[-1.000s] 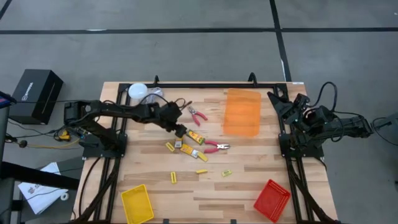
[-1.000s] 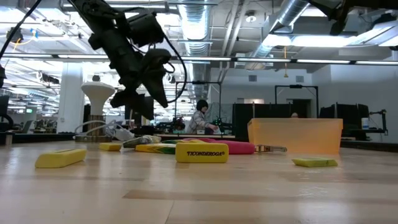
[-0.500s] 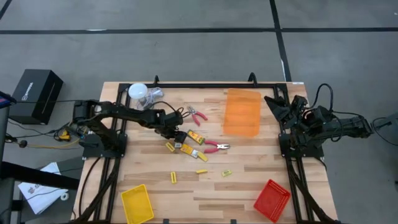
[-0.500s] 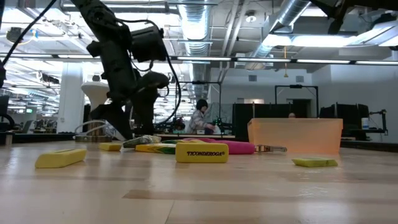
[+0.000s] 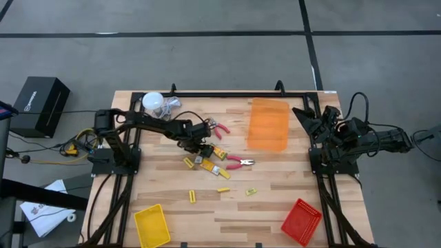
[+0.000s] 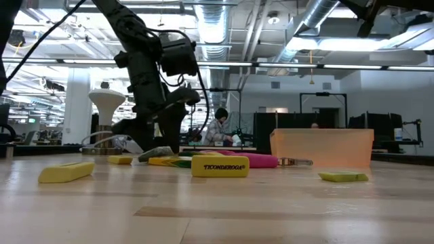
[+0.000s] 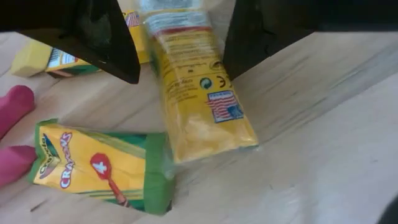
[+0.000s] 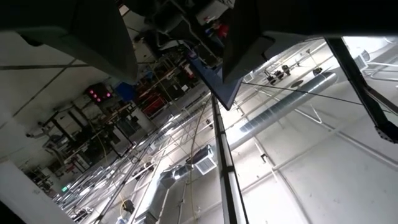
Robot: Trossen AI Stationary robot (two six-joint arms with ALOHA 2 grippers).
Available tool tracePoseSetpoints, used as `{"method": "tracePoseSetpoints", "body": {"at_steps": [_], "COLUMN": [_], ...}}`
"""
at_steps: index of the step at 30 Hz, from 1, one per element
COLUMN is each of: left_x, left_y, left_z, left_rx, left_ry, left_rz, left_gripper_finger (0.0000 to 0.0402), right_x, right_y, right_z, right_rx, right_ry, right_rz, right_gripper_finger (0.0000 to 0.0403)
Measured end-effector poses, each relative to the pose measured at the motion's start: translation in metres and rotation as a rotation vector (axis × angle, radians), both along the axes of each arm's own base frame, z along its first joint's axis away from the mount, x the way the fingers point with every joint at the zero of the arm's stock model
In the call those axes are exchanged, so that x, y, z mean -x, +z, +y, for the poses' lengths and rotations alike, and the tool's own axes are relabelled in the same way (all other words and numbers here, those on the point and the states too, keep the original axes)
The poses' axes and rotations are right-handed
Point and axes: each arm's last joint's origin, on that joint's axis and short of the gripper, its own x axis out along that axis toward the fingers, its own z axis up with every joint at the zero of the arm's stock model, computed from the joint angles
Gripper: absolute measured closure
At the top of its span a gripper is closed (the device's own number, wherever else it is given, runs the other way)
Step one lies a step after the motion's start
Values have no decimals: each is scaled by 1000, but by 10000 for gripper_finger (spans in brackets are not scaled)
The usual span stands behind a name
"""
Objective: Pick & Place School Supplies
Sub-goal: Put the left yellow crayon bag into the orange bin
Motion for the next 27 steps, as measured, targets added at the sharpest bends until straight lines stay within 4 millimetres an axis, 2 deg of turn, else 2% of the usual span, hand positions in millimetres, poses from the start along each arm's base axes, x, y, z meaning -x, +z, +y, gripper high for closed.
{"method": "tracePoseSetpoints", "body": {"at_steps": [3,7,18,21,22,23,27], "left_x": [1,3,4,6,9,11,16], "left_y": [-1,-2,2,16,21,29,63], "left_z": [3,7,10,11,13,15,22], "left_rx": [-2,4,-17,-75,-103,-129,-189], "left_ry": [4,17,-17,-5,7,23,69], "left_rz": [11,17,-21,-57,-59,-78,-218], "left_gripper_finger": [224,316,317,318,332,352,354], "right_x": [0,0,0,1,1,1,2], "right_y": [0,0,0,1,1,2,3], "right_z": [0,0,0,0,0,0,0], "right_rx": [-2,1,13,15,19,25,34], "right_ry": [0,-2,-11,-12,-15,-18,-24], "right_rz": [-1,0,0,-6,-8,-9,-15], "right_gripper_finger": [178,178,178,178,178,178,178]}}
